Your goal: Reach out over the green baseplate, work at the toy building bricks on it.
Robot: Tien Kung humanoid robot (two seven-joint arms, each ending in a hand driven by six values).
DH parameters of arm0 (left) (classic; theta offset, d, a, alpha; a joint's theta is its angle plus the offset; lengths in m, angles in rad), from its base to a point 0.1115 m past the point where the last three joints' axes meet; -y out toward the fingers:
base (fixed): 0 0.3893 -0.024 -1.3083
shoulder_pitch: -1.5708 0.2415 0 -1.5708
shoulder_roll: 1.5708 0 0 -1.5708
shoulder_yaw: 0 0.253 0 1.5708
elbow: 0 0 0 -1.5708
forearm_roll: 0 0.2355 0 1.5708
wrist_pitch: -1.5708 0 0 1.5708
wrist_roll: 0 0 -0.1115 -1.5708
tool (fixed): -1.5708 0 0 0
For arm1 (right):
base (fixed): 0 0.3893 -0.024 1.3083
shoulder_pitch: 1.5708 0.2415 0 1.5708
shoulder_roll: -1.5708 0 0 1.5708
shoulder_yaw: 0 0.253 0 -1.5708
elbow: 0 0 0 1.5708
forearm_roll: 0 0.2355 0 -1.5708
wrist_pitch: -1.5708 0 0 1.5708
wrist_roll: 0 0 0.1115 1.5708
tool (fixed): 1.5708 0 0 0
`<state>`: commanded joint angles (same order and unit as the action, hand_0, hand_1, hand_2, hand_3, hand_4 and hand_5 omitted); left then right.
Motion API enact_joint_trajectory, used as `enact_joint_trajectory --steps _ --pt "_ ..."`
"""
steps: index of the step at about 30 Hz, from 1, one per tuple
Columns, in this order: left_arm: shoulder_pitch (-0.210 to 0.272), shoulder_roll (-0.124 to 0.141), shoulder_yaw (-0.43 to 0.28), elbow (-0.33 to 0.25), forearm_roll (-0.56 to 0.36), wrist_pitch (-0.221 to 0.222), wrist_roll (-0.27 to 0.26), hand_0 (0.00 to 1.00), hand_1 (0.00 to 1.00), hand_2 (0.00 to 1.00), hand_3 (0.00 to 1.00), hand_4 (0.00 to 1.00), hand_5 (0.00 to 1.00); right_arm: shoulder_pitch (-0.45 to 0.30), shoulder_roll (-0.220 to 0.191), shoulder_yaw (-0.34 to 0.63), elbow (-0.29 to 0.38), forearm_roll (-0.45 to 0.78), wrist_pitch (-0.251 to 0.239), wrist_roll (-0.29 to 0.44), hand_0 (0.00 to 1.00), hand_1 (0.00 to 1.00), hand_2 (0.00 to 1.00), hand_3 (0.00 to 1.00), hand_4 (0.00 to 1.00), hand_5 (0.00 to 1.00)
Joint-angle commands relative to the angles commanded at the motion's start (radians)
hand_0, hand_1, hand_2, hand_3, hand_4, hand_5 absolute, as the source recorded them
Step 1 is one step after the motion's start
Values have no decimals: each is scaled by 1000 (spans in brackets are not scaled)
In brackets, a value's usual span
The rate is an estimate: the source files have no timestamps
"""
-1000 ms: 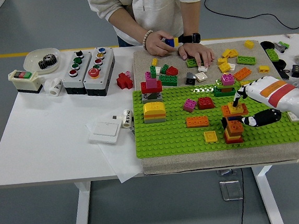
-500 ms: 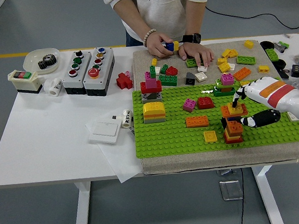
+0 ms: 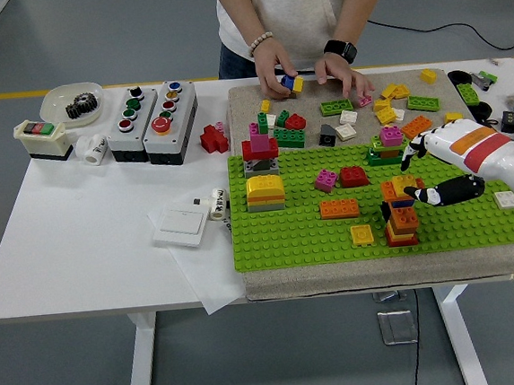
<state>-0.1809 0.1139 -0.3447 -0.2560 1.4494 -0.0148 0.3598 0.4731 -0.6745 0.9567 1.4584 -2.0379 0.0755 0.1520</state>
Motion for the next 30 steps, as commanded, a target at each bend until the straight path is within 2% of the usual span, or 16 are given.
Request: enact_joint_trajectory --steps 30 --pt "-9 -1 5 -2 -6 -5 -7 551 627 689 614 650 731 -18 6 -5 -4 -13 5 -1 586 603 658 558 720 459"
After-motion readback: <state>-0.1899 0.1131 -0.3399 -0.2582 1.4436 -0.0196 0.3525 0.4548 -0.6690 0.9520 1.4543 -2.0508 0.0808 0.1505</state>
